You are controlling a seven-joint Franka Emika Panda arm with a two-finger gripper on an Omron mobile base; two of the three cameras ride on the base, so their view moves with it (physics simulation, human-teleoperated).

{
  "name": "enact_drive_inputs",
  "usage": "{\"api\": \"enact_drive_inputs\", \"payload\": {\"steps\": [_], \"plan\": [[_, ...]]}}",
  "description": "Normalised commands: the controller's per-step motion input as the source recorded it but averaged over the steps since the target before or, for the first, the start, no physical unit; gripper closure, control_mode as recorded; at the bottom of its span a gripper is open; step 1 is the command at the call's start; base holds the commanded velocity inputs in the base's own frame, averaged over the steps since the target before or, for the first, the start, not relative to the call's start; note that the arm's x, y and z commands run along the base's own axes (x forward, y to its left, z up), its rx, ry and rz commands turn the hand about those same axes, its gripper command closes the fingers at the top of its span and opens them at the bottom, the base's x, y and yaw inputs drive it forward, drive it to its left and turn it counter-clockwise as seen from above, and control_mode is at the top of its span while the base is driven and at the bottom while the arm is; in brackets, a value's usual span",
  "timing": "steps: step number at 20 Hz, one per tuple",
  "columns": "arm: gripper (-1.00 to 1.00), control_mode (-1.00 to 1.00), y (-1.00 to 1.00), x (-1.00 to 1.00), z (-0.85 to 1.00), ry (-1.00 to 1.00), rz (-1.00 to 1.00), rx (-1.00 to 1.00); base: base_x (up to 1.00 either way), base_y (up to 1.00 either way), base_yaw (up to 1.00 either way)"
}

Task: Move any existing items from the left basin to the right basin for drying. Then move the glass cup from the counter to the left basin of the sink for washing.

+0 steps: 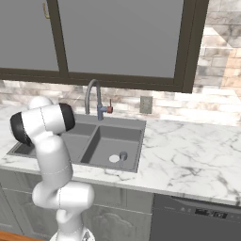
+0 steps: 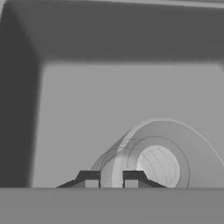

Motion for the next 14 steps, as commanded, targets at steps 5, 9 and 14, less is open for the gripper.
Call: {"api": "enact_drive_inputs", "payload": {"steps": [5, 9, 14], "plan": [[1.0, -1.0, 0.0, 0.33, -0.04, 0.0, 0.0, 0.0, 0.0, 0.0, 0.0], [1.0, -1.0, 0.0, 0.23, -0.13, 0.0, 0.0, 0.0, 0.0, 0.0, 0.0], [1.0, -1.0, 0.0, 0.11, -0.24, 0.0, 0.0, 0.0, 0.0, 0.0, 0.0]]}}
